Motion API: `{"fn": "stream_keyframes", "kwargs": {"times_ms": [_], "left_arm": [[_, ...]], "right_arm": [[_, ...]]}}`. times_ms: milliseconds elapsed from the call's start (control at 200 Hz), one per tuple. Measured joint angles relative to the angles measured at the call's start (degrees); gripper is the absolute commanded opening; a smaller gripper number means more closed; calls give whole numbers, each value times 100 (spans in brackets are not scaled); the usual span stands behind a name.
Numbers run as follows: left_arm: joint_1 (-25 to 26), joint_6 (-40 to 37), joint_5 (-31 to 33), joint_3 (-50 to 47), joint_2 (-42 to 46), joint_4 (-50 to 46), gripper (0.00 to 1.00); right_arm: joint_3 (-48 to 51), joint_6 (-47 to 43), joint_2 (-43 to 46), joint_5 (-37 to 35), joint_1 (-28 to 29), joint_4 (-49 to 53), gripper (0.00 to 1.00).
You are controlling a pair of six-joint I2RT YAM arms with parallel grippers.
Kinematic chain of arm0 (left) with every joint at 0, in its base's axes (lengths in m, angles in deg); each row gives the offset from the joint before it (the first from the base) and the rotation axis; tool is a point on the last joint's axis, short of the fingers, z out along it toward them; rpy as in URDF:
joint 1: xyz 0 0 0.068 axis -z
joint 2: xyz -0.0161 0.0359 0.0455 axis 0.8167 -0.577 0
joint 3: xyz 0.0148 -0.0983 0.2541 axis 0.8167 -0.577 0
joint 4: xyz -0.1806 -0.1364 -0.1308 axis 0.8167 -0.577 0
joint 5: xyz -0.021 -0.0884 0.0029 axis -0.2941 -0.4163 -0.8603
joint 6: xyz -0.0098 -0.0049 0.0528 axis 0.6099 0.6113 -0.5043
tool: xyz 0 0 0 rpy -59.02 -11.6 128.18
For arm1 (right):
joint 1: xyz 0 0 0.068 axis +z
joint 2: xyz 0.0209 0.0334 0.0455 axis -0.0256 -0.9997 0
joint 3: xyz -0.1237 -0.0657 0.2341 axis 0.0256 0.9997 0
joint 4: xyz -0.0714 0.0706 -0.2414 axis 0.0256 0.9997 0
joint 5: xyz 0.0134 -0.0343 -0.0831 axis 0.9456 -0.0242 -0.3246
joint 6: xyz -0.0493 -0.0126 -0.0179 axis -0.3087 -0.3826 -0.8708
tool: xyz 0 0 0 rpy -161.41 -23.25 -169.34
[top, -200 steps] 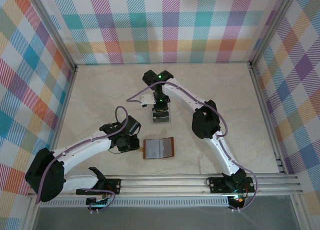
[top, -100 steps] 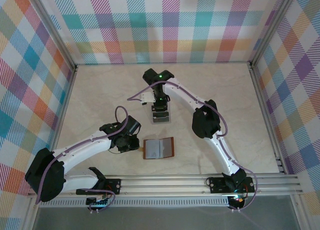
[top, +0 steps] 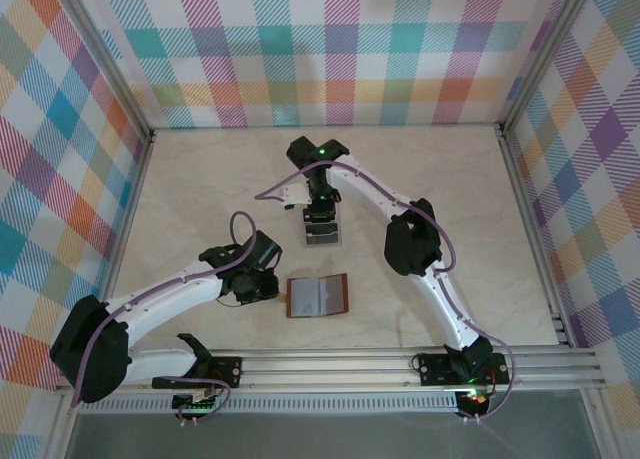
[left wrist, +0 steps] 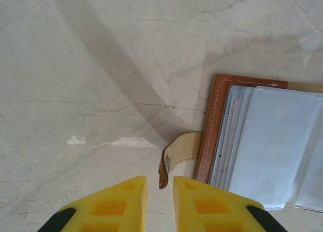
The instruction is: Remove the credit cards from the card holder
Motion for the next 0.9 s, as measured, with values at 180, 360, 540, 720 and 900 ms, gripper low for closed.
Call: {"fn": "stream_keyframes", "kwargs": {"times_ms": [180,360,540,720,900], "left_arm": [[0,-2,0,0,-15,0,21],[0,-2,0,0,-42,0,21],[0,-2,0,0,-42,-2,21],[0,-24,0,0,-42,-2,21],[0,-46,2,0,-42,-11,21]], "right_arm": [[0,0,0,87,-9,63,7],[0,-2,0,133,-15,109,5],[0,-2,0,127,-17,107,7],[0,-24,0,131,-50,9,14],[0,-92,0,131,-87,-120,20]]}}
